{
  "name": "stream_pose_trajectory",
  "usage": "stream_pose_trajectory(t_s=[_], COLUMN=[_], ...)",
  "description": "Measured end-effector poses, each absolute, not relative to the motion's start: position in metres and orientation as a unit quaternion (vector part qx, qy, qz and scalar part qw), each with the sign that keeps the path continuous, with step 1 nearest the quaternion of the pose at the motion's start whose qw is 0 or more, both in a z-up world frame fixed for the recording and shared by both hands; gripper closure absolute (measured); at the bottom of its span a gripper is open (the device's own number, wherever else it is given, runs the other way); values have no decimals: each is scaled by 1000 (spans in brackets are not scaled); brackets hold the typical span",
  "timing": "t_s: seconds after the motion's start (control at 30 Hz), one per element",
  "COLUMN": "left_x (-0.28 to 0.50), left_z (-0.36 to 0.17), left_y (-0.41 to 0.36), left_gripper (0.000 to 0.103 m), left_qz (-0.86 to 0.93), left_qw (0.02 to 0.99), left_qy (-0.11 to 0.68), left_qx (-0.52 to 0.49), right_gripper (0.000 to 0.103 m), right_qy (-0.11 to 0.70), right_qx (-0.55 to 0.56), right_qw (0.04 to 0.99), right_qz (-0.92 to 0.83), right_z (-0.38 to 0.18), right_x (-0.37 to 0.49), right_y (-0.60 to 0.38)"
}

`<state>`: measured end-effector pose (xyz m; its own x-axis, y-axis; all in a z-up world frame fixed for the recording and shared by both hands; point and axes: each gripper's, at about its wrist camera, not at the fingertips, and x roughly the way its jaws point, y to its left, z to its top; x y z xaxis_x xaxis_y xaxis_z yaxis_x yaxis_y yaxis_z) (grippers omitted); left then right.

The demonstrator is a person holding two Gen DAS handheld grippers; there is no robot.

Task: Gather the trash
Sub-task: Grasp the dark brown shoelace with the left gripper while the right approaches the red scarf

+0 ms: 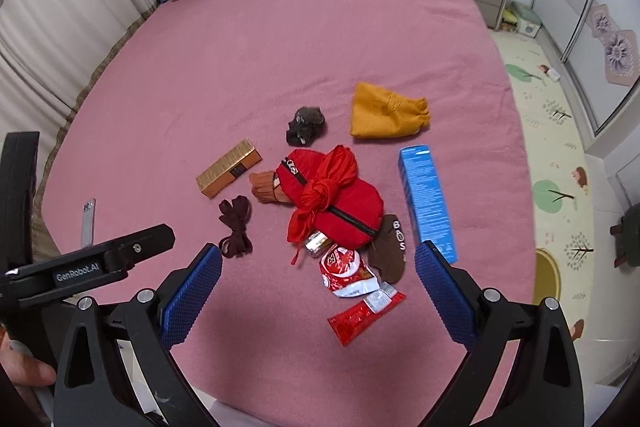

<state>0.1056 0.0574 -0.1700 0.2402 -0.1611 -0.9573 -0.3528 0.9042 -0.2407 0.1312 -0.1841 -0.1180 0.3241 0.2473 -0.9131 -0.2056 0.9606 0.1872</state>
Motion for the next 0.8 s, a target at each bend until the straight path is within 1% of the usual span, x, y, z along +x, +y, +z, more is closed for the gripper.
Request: stream_pose_trajectory(t_s=[0.13, 0.2, 0.37, 0.53, 0.6, 0.63, 0.7, 0.73, 0.77, 0.8], left_x=[117, 124, 147, 169, 173, 175, 178, 179, 180, 181], left_z=[-210, -228, -271, -318, -335, -341, -357, -362, -367, -371], left_y=[63, 67, 76, 82, 86, 87, 90, 91, 91, 91], left_gripper=[4, 4, 4, 5, 7, 9, 15, 22, 32, 36], left_qz=[70, 77, 90, 97, 98, 99, 101, 101, 103, 105], left_qw=[745, 739, 730, 718, 710, 707, 695, 690, 686, 682], left_qy=[627, 633, 637, 647, 650, 651, 660, 664, 667, 672], left_qx=[-217, -215, -230, -240, -253, -257, -266, -269, -272, -270], right_gripper=[14, 19, 24, 25, 25, 25, 26, 26, 26, 26], right_qy=[578, 587, 607, 615, 619, 621, 624, 625, 626, 627], right_qx=[11, 12, 19, 9, 6, 7, 8, 7, 6, 6], right_qw=[805, 798, 782, 775, 772, 770, 767, 766, 765, 765], right_qz=[137, 137, 140, 145, 146, 146, 148, 149, 149, 149], right_z=[-150, -167, -204, -233, -242, -248, -255, -258, -261, -263], right_x=[149, 160, 180, 198, 203, 206, 211, 214, 216, 218], right_y=[-179, -178, -175, -164, -161, -159, -155, -153, -151, -150])
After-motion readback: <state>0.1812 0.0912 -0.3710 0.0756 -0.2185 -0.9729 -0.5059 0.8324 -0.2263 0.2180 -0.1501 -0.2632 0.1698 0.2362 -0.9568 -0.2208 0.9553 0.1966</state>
